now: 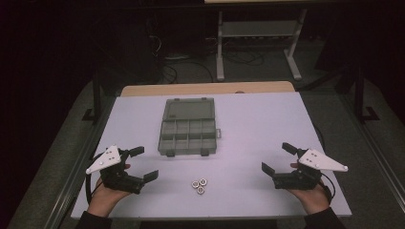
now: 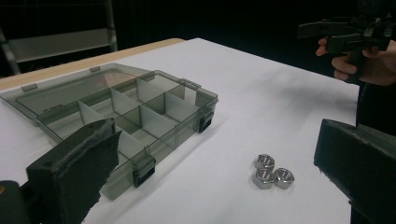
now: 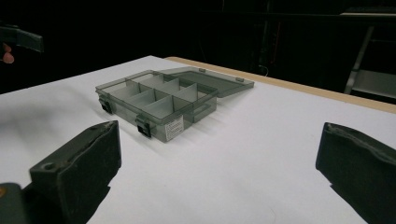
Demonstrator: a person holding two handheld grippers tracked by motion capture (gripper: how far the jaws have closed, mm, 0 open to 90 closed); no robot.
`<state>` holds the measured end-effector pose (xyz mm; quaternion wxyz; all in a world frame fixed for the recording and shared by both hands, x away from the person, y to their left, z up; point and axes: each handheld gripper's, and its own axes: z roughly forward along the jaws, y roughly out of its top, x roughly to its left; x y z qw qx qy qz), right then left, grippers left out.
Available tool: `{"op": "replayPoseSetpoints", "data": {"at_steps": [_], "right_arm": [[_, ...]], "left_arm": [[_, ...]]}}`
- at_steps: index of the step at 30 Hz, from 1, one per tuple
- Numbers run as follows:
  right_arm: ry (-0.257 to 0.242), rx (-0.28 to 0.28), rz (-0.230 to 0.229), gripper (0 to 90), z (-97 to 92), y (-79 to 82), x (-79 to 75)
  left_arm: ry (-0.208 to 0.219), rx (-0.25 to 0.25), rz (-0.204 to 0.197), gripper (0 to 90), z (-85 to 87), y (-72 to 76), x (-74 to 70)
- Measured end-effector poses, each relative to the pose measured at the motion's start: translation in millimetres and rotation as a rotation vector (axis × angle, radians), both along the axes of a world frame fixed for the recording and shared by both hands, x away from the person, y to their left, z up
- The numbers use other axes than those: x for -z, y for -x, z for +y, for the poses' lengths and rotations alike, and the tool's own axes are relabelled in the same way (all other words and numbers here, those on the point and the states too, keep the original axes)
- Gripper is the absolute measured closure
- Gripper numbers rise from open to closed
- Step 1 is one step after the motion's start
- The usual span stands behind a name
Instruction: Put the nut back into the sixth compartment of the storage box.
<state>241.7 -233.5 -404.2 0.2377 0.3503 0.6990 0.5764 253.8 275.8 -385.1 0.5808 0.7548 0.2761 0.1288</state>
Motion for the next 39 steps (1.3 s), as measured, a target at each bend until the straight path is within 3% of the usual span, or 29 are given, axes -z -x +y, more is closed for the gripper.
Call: {"op": "replayPoseSetpoints", "data": {"at_steps": [9,39], "right_arm": [[-0.002,0.002,-0.002,0.0,0.1,-0.3,0.5],[-0.017,0.009,0.005,0.0,1.0,-2.0,1.0]], "left_arm": [[-0.010,0.013,0.008,0.0,-4.7,-4.6,-2.2],[-0.060,0.164,0.025,0.0,-55.6,-17.9,1.3]]}}
